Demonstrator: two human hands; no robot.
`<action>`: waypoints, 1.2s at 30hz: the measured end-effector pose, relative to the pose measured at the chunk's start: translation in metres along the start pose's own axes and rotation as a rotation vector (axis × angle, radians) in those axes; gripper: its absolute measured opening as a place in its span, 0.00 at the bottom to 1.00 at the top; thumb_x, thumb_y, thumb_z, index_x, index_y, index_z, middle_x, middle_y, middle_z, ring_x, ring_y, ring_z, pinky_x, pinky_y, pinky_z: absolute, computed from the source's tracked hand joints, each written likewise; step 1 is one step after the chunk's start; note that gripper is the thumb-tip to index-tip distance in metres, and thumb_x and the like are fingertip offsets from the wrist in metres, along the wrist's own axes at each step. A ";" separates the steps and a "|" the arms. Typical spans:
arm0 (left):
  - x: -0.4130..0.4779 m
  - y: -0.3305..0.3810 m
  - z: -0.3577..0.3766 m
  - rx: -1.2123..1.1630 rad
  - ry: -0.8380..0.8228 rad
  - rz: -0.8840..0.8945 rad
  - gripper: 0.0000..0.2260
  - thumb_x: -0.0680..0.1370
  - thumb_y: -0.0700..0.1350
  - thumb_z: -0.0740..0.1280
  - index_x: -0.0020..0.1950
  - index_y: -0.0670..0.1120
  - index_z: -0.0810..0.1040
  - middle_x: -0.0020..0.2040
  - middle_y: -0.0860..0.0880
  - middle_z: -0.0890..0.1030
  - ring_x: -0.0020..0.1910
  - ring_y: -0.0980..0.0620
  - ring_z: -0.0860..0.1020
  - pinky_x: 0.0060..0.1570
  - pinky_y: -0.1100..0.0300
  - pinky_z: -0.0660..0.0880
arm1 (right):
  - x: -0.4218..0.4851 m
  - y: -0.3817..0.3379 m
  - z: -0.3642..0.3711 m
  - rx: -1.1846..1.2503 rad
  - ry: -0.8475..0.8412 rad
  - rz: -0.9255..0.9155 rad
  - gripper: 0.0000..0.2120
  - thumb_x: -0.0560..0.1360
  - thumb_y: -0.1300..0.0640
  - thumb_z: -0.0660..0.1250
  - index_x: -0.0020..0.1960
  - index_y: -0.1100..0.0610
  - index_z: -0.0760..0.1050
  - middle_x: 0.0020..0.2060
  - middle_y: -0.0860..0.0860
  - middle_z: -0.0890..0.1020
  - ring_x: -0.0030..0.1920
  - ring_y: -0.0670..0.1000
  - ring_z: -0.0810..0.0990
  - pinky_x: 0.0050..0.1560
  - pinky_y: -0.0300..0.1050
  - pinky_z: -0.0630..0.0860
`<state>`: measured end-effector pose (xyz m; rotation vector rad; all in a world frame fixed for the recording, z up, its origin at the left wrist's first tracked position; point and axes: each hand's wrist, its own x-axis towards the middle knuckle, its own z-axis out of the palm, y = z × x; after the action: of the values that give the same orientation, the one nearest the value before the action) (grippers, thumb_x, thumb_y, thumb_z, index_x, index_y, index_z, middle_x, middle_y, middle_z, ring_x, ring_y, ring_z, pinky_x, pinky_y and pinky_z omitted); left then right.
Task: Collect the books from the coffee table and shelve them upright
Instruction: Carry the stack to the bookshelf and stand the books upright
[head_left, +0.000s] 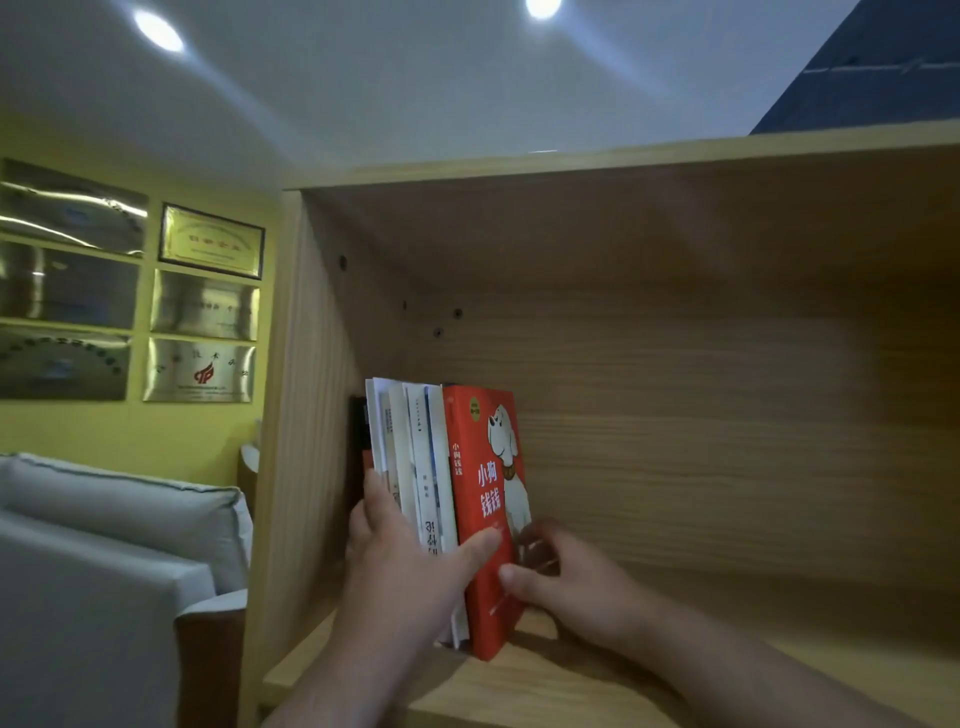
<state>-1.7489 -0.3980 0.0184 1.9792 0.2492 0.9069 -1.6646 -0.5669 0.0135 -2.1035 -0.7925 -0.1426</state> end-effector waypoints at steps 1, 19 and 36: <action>0.001 -0.006 -0.007 -0.026 -0.041 0.029 0.53 0.62 0.66 0.76 0.79 0.61 0.47 0.73 0.54 0.66 0.71 0.50 0.69 0.67 0.42 0.72 | -0.005 -0.002 0.000 0.019 -0.048 -0.018 0.28 0.69 0.35 0.74 0.64 0.44 0.71 0.54 0.43 0.81 0.54 0.42 0.82 0.57 0.39 0.80; 0.006 -0.025 -0.023 0.222 -0.031 0.253 0.47 0.78 0.45 0.69 0.78 0.63 0.34 0.80 0.60 0.41 0.78 0.57 0.53 0.76 0.54 0.59 | 0.027 -0.018 0.037 0.093 -0.096 -0.133 0.35 0.73 0.46 0.75 0.75 0.44 0.61 0.63 0.39 0.79 0.61 0.37 0.79 0.61 0.32 0.76; 0.019 -0.019 -0.014 0.680 -0.370 0.317 0.48 0.78 0.54 0.68 0.65 0.67 0.22 0.66 0.54 0.14 0.76 0.48 0.26 0.79 0.45 0.46 | 0.035 -0.022 0.028 0.060 0.079 -0.169 0.33 0.80 0.52 0.66 0.76 0.30 0.54 0.72 0.36 0.71 0.71 0.40 0.73 0.73 0.47 0.71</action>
<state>-1.7420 -0.3686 0.0171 2.8339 0.0238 0.6706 -1.6546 -0.5196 0.0239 -1.9610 -0.9152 -0.2877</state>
